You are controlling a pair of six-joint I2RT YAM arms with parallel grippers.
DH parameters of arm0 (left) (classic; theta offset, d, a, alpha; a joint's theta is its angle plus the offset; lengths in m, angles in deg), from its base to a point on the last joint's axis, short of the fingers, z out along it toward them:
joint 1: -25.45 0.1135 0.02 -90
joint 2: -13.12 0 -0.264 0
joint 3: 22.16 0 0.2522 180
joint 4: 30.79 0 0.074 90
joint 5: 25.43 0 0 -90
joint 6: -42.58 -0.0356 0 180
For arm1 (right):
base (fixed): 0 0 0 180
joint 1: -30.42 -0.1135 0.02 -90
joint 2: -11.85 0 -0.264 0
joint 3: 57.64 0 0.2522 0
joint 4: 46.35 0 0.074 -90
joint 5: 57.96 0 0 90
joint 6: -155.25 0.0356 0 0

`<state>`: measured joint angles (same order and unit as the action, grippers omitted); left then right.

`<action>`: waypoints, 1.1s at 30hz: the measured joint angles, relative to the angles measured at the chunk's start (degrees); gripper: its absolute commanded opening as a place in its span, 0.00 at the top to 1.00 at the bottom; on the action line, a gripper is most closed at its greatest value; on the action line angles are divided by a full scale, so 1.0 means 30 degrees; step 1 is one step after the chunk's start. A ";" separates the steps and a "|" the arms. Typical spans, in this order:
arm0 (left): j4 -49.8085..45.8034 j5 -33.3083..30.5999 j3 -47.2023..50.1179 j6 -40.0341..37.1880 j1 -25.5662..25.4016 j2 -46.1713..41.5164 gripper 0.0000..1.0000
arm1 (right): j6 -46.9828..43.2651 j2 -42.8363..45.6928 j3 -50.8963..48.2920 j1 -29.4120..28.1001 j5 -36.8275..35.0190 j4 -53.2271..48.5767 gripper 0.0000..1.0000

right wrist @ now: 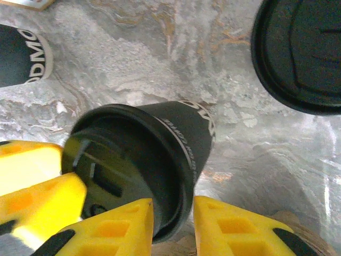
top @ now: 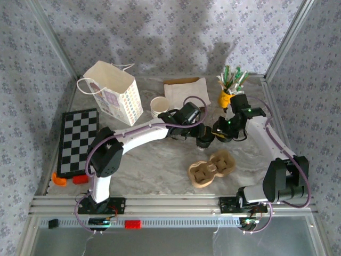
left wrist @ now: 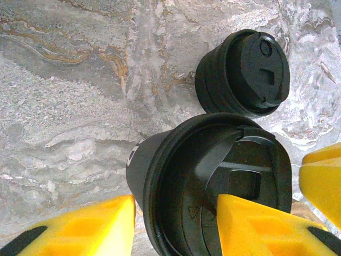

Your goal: Pack the takeout coffee

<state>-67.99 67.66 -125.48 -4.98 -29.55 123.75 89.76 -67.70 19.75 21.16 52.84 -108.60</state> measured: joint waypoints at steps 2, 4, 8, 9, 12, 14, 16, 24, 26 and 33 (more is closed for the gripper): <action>0.0000 -0.0007 0.0000 -0.0073 0.0000 0.0000 0.57 | 0.0029 0.0000 0.0401 -0.0102 -0.0007 0.0000 0.67; 0.0015 -0.0007 0.0000 -0.0189 0.0029 0.0015 0.59 | 0.0087 -0.0036 0.0729 -0.0146 0.0000 0.0036 0.65; 0.0087 0.0007 -0.0022 -0.0321 0.0087 0.0022 0.61 | 0.0095 -0.0692 0.1282 -0.0146 0.0022 0.0240 0.64; 0.0109 0.0007 -0.0022 -0.0357 0.0087 0.0029 0.62 | 0.0095 -0.1013 0.1494 -0.0146 0.0066 0.0306 0.63; 0.0153 0.0007 -0.0022 -0.0459 0.0109 0.0029 0.63 | 0.0095 -0.1749 0.1967 -0.0146 0.0284 0.0539 0.63; 0.0153 0.0015 -0.0022 -0.0517 0.0124 0.0029 0.64 | 0.0095 -0.2149 0.2186 -0.0146 0.0503 0.0743 0.64; 0.0153 0.0022 -0.0022 -0.0648 0.0124 0.0029 0.65 | 0.0095 -0.2412 0.2302 -0.0146 0.0663 0.0838 0.65; 0.0219 0.0095 -0.0022 -0.1005 0.0211 0.0036 0.68 | -0.0066 -0.2776 0.2244 -0.0175 0.0699 0.0816 0.69; 0.0219 0.0095 -0.0022 -0.1013 0.0211 0.0044 0.68 | -0.0160 -0.2776 0.2047 -0.0182 0.0699 0.0809 0.70; 0.0204 0.0138 -0.0022 -0.1013 0.0211 0.0051 0.68 | -0.0372 -0.2448 0.1166 -0.0066 0.1231 0.1668 0.70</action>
<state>-67.38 68.08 -125.55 -8.02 -28.92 123.91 88.65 -75.04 23.25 20.96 56.53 -103.59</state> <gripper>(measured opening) 0.321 0.297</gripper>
